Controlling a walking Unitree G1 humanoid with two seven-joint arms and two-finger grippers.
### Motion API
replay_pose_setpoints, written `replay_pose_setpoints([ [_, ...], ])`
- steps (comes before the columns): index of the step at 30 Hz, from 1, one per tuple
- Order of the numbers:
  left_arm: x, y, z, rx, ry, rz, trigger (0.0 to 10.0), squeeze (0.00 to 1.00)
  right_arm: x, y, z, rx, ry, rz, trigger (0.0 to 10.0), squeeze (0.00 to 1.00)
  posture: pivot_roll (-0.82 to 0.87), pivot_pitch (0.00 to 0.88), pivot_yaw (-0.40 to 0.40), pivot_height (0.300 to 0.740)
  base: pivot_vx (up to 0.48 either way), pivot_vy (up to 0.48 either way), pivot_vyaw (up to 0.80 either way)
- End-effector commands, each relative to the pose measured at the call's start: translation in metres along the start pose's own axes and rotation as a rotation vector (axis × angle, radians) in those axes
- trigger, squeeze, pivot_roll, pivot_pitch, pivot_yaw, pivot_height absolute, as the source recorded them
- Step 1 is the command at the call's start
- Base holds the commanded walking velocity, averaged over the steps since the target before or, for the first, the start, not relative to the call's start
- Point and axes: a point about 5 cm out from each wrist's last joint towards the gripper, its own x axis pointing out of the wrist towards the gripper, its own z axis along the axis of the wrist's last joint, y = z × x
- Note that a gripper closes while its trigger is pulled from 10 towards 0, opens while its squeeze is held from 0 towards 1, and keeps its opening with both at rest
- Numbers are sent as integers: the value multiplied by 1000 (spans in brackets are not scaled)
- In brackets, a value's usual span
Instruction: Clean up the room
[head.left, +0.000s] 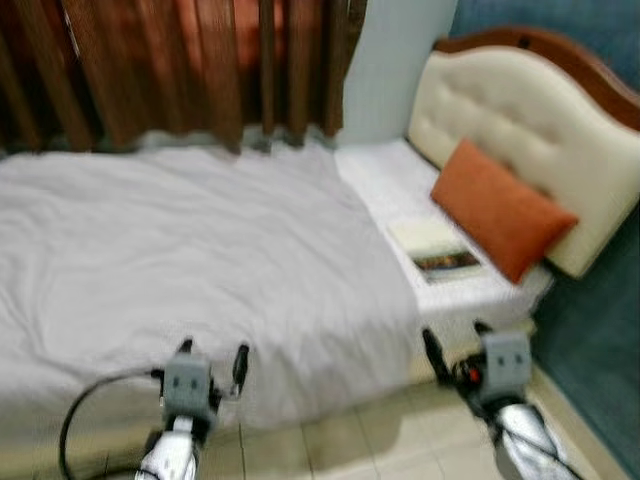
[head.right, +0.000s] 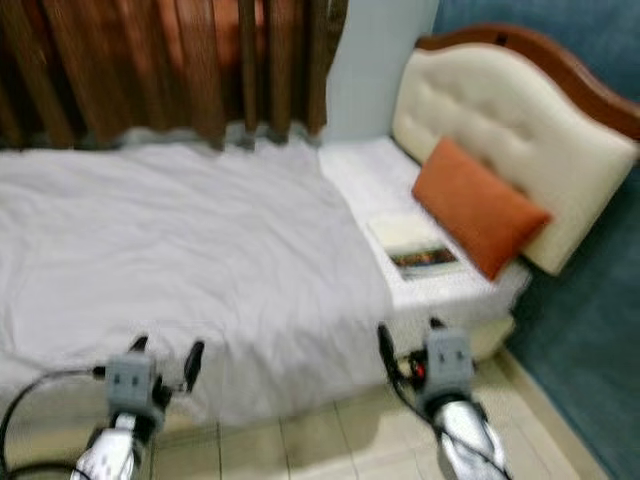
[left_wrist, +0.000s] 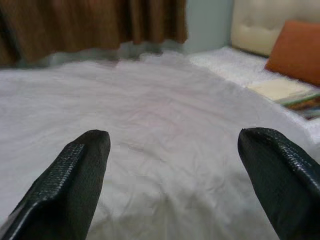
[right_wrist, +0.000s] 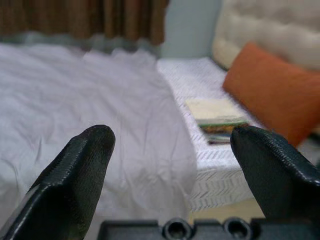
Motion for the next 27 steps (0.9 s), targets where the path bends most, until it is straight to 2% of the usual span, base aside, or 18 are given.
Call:
replay_pose_setpoints([
  [1, 7, -8, 10, 21, 11, 1, 10000, 0, 2, -6, -4, -9, 16, -23, 10000, 0, -25, 0, -22, 740, 0, 0, -800],
  [11, 15, 3, 2, 3, 82, 9, 10000, 0, 0, -9, -20, -5, 81, -40, 10000, 0, -44, 0, -18, 740, 0, 0, -800],
  [18, 13, -1, -6, -6, 135, -3, 10000, 0, -3, -8, -21, -14, 80, -30, 10000, 0, -51, 0, -27, 740, 0, 0, -800],
  [20, 17, -2, -5, -11, 135, -13, 10000, 0, -3, -9, -21, -21, 79, -28, 10000, 0, -53, 0, -32, 740, 0, 0, -800],
  [23, 23, -1, -2, -26, 119, -24, 10000, 0, -2, -9, -20, -28, 77, -25, 10000, 0, -55, 0, -31, 740, 0, -337, -800],
  [27, 23, -1, -1, -29, 115, -42, 10000, 0, -2, -10, -20, -28, 77, -28, 10000, 0, -54, 0, -27, 740, 0, -478, -800],
])
